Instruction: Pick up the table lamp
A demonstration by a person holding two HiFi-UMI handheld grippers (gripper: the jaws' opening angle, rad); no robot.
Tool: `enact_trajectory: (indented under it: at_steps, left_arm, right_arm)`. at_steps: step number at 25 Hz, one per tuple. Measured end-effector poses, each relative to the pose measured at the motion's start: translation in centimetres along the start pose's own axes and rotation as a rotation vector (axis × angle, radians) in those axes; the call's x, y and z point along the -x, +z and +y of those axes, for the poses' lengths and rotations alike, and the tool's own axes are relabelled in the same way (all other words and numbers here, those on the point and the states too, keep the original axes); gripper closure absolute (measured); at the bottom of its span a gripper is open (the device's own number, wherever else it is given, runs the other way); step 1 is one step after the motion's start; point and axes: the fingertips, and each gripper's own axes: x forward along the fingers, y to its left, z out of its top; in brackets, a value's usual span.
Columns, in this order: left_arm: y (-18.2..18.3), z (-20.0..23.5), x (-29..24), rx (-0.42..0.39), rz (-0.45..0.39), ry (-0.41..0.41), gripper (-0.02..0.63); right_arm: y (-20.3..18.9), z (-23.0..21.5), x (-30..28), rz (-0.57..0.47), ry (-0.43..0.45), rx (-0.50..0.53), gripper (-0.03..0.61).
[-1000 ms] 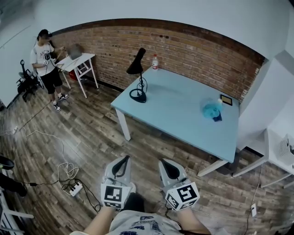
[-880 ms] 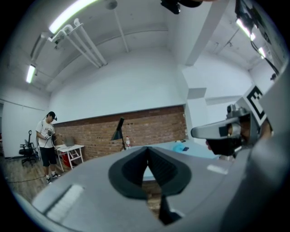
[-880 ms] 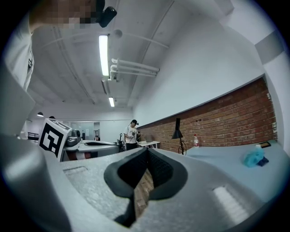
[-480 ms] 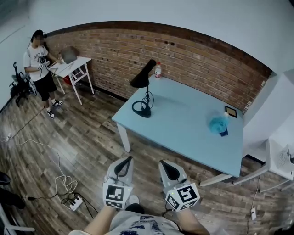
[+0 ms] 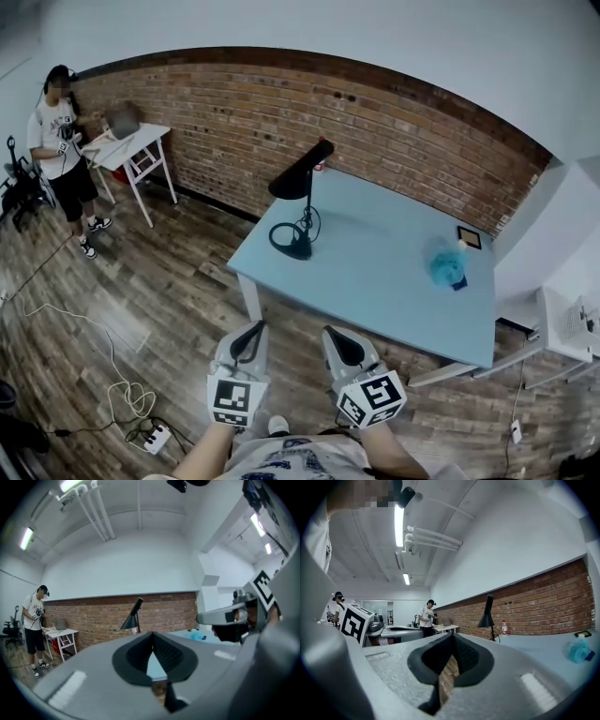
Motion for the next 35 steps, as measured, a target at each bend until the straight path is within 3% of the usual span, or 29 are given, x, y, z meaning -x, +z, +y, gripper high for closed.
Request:
enact_trajectory:
  at_steps: [15,28,35]
  left_arm:
    - [-1.5,4.6,-5.4,-0.001,0.035,-0.013,0.621]
    - [-1.5,7.4,-19.9,-0.040,0.083,-0.056,0.621]
    - [-1.5,9.4,-27.6,-0.020,0.111,-0.046,0.621]
  right_arm:
    - [0.2,-3.5,-7.0,0.015,-0.022,0.034,0.580]
    - [0.1,-14.1,-17.4,0.002,0.012,-0.030,0.580]
    - [0.6,-19.8,-23.3,0.011,0.048,-0.032,0.580]
